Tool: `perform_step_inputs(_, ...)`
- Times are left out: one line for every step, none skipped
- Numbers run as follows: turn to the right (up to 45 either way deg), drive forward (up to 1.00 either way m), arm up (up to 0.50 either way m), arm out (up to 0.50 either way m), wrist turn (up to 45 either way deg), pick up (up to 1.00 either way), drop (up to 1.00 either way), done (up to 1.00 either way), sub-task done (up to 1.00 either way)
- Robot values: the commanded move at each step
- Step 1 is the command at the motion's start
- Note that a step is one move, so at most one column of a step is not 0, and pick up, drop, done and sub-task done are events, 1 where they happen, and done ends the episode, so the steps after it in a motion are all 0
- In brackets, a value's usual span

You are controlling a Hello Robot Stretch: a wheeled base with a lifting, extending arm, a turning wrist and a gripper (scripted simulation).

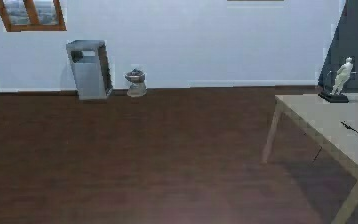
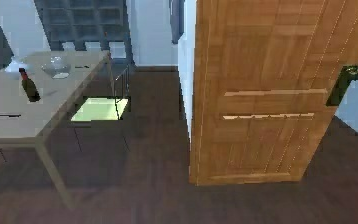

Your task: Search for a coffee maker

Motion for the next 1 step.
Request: perform_step_inputs(-45.0,0.0,0.0,0.0,0.0,0.0,0.0,0.0,0.0)
